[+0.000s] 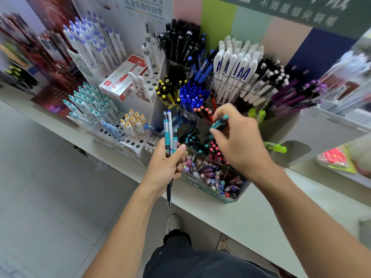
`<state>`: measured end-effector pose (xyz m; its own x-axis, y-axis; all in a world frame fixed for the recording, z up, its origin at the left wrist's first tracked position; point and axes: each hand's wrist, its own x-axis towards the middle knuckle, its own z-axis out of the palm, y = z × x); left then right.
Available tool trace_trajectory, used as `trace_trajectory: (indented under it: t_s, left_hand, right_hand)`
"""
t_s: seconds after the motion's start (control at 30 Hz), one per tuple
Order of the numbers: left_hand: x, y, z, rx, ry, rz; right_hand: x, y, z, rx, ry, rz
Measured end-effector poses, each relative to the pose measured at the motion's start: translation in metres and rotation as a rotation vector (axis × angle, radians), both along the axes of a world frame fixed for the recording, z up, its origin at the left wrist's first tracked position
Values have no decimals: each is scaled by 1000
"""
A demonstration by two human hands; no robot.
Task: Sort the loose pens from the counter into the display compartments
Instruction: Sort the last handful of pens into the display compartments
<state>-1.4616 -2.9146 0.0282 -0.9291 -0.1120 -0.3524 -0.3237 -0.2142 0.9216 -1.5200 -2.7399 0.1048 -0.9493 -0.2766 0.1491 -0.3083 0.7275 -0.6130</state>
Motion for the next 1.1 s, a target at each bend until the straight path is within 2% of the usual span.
trace_trajectory:
  t_s: [0.17,0.3,0.37,0.5,0.67,0.87,1.0,1.1]
  left_hand:
    - [-4,3,4,-28,-10,6]
    - [-10,4,7,-8,-59,20]
    - [-13,5,8,47,-75,34]
    - [-19,8,8,119,-98,92]
    - [-21,9,10,78,-60,115]
    - [-16,7,12,83,-16,83]
    - [-14,6,12,105,-2,91]
    - [-13,6,13,114,-6,88]
  right_hand:
    - [-10,-13,-25,215,-148,20]
    - [-13,-17,-23,76,-19,8]
    - [-10,-15,-21,39,-22,0]
    - [-15,-20,-29,314,-127,34]
    - [-12,-32,-37,575,-97,211]
    - [-17,-24,-51,471,-17,105]
    - [-36,-33,-43,663,-241,127]
    - [-40,-41,-29,669,-319,85]
